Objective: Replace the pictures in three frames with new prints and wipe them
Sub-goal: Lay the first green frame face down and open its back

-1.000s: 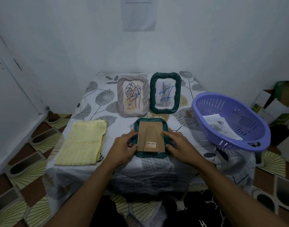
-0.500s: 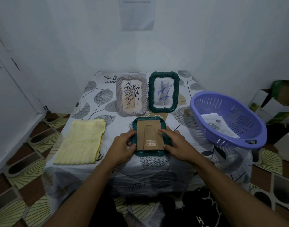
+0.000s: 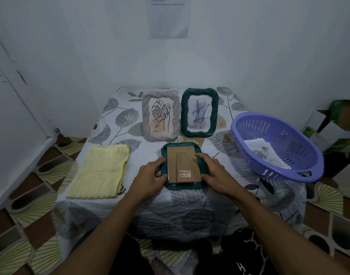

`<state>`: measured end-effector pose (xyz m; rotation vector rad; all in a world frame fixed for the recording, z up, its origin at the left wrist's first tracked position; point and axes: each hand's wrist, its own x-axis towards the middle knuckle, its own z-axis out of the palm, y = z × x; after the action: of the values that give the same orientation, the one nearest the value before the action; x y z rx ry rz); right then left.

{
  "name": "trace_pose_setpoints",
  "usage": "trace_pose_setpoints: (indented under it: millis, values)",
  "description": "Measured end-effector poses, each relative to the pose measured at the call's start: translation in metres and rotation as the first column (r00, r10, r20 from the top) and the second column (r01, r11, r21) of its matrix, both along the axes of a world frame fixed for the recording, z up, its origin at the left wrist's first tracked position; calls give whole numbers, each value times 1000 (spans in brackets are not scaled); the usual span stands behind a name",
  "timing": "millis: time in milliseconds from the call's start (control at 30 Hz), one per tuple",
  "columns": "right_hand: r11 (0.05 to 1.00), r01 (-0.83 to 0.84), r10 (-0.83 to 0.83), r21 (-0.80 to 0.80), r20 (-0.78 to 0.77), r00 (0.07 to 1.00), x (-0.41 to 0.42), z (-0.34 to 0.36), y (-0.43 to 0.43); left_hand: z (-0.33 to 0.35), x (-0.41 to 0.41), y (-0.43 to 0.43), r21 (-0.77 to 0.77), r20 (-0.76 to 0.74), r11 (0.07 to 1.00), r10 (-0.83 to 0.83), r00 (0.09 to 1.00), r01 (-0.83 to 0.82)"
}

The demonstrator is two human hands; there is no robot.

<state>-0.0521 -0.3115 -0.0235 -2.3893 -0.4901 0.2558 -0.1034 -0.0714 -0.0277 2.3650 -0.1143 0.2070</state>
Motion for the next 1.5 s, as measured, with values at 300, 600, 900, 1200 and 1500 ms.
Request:
trace_pose_setpoints:
  millis: [300, 600, 900, 1200, 1500]
  values:
    - [969, 61, -45, 241, -72, 996, 8, 5, -4, 15, 5, -9, 18, 31, 999, 35, 999, -36]
    - [953, 289, -298, 87, 125, 946, 28, 4, 5, 10, 37, -57, 187, -53, 961, 218, 975, -204]
    - [960, 274, -279, 56, 120, 953, 34, 3, 2, 7, 44, -71, 179, -73, 936, 320, 945, -303]
    - [972, 225, -231, 69, 111, 966, 34, 5, 1, 15, 42, -70, 65, -62, 944, 328, 943, -324]
    - [971, 237, -238, 26, 94, 967, 36, 7, 2, 31, 41, -59, -105, -24, 928, 357, 934, -358]
